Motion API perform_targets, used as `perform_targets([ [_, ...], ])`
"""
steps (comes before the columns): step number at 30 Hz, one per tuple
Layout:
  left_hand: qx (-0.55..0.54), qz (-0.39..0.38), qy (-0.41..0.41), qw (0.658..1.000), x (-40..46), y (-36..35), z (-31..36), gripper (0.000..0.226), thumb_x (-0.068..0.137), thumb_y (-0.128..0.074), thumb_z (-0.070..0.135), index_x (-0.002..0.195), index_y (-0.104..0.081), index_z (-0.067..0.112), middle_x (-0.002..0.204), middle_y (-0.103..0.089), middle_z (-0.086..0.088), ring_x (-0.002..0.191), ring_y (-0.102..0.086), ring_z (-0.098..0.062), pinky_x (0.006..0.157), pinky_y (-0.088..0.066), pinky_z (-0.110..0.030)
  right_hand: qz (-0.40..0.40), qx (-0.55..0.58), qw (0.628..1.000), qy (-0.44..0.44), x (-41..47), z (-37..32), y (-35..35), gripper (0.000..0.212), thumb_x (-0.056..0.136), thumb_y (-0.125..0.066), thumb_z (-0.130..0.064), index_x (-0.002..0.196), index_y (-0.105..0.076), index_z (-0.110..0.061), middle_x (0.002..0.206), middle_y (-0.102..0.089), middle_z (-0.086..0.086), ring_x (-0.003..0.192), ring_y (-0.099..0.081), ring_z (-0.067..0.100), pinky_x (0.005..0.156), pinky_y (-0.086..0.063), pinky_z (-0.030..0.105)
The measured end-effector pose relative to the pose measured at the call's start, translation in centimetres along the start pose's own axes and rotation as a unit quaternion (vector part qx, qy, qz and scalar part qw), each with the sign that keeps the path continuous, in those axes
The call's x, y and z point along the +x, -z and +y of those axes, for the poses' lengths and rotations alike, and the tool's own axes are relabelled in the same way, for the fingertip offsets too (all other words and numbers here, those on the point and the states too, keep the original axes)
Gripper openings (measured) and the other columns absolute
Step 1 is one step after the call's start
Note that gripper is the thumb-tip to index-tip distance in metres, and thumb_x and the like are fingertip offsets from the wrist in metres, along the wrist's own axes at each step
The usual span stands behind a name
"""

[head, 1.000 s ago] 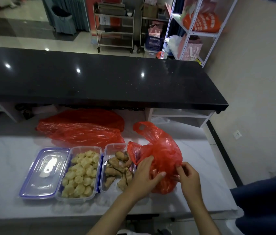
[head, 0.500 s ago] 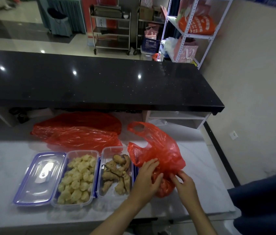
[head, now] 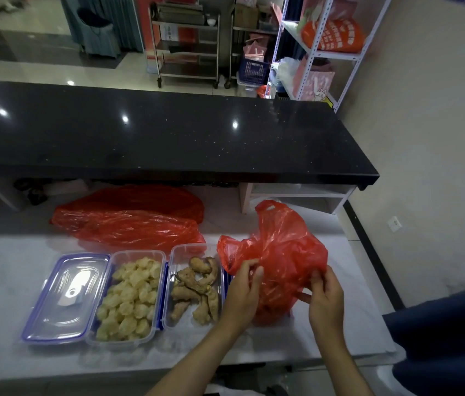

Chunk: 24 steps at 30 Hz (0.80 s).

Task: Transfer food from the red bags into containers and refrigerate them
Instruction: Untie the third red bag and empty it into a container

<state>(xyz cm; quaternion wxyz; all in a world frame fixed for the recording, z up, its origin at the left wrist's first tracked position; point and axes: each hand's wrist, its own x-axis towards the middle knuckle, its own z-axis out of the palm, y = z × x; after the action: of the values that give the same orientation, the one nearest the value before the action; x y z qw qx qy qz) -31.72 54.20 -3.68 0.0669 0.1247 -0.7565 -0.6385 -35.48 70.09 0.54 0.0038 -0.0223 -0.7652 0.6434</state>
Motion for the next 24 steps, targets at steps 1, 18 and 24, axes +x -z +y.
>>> perform_targets([
  [1, 0.027, -0.029, -0.003, 0.999, -0.1, 0.1, -0.6, 0.05, 0.1, -0.044, 0.065, 0.141, -0.048, 0.036, 0.135, -0.058, 0.016, 0.121, -0.054, 0.007, 0.106, -0.049, -0.03, 0.004, 0.006, 1.0, -0.003, 0.1, 0.1, 0.1, 0.023, 0.108, -0.043, -0.034, 0.123, -0.06, -0.032, 0.114, -0.069, -0.008, 0.098, -0.072, 0.011, 0.072, -0.065, 0.034],
  [18, 0.072, 0.018, -0.058, 0.996, 0.3, -1.5, -2.1, 0.032, 0.11, -0.044, 0.025, 0.127, -0.054, 0.05, 0.149, -0.045, 0.022, 0.146, -0.03, 0.004, 0.127, -0.024, -0.034, -0.142, -0.122, 0.981, -0.043, 0.6, 5.2, 0.6, 0.034, 0.1, -0.059, -0.005, 0.125, -0.059, -0.029, 0.119, -0.068, -0.011, 0.115, -0.064, 0.009, 0.104, -0.052, 0.036],
  [24, -0.03, 0.022, -0.001, 0.999, 0.8, -1.7, -1.9, 0.03, 0.109, -0.044, 0.032, 0.133, -0.056, 0.046, 0.145, -0.051, 0.024, 0.139, -0.039, 0.01, 0.124, -0.031, -0.033, -0.197, -0.103, 0.974, -0.04, 0.8, 4.8, 0.8, 0.059, 0.1, -0.054, 0.003, 0.141, -0.045, -0.038, 0.136, -0.06, -0.014, 0.123, -0.06, 0.006, 0.104, -0.052, 0.029],
])
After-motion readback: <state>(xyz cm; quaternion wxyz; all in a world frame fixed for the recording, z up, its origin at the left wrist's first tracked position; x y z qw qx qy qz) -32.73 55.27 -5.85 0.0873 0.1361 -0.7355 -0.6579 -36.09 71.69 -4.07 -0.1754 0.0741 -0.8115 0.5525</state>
